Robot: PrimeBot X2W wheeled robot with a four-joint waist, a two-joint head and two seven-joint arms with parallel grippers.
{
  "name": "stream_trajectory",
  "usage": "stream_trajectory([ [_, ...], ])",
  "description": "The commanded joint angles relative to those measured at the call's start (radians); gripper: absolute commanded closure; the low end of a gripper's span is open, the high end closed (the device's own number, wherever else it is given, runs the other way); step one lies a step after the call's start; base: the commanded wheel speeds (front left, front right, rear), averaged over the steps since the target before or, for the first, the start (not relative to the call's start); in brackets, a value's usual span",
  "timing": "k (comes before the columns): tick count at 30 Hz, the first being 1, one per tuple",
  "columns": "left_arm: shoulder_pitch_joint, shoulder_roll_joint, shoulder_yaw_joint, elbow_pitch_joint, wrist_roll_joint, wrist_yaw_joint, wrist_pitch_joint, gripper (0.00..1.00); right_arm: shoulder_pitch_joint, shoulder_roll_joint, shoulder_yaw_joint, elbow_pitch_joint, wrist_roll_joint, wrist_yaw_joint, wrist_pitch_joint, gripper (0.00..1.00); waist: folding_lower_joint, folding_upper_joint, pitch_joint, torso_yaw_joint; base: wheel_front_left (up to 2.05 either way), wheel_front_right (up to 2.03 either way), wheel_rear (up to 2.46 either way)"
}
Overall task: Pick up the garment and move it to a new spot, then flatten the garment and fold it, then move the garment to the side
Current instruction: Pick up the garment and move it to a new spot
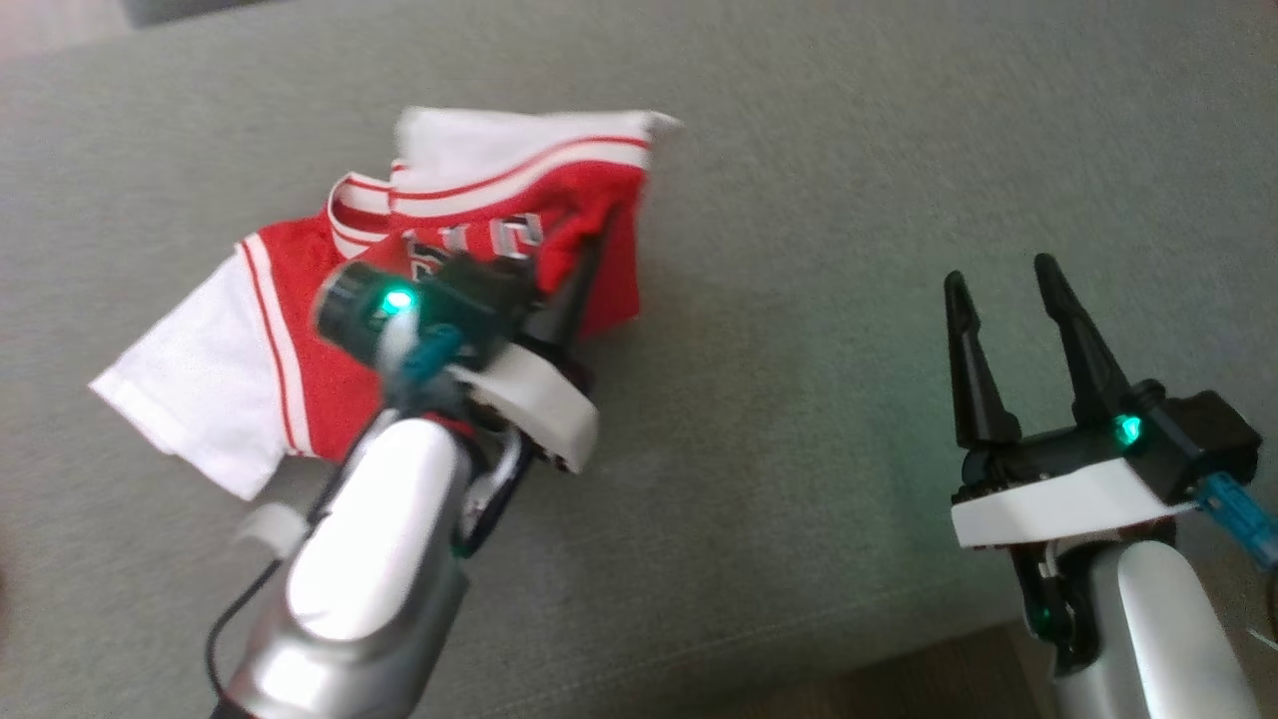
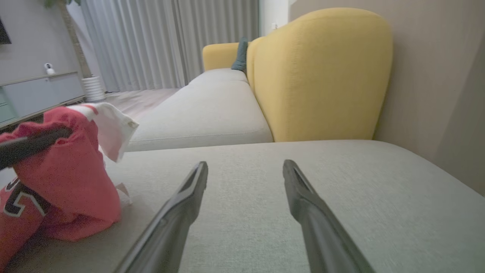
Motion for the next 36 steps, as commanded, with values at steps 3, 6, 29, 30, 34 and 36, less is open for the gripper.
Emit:
stream_trajectory([
  [3, -0.068, -0.003, -0.069, 0.030, -0.010, -0.021, -0.002, 1.00, -0.044, 0.001, 0.016, -0.021, 0.034, -0.001, -0.041, 0.00, 0.0000, 0.0000, 0.084, -0.078, 0.00, 0.00, 0.00],
  [6, -0.073, -0.004, -0.128, 0.070, -0.018, -0.029, -0.003, 1.00, -0.050, 0.001, 0.017, -0.010, 0.043, -0.001, -0.054, 0.00, 0.0000, 0.0000, 0.094, -0.083, 0.00, 0.00, 0.00],
  [29, 0.014, 0.054, -0.109, 0.082, -0.143, 0.130, -0.156, 0.00, -0.048, 0.001, 0.001, 0.012, 0.011, -0.001, -0.037, 0.00, 0.0000, 0.0000, -0.007, 0.058, 0.00, 0.00, 0.00],
  [30, 0.022, 0.066, -0.088, 0.076, -0.147, 0.143, -0.160, 0.00, -0.047, 0.001, 0.002, 0.010, 0.009, -0.001, -0.033, 0.00, 0.0000, 0.0000, -0.012, 0.066, 0.00, 0.00, 0.00],
  [34, 0.070, 0.110, 0.005, 0.046, -0.172, 0.191, -0.170, 0.00, -0.041, 0.001, 0.001, 0.006, 0.001, -0.001, -0.018, 0.00, 0.0000, 0.0000, -0.031, 0.099, 0.00, 0.00, 0.00],
  [36, 0.097, 0.134, 0.053, 0.026, -0.180, 0.214, -0.171, 0.00, -0.038, 0.001, -0.001, 0.006, -0.002, -0.001, -0.013, 0.00, 0.0000, 0.0000, -0.040, 0.114, 0.00, 0.00, 0.00],
])
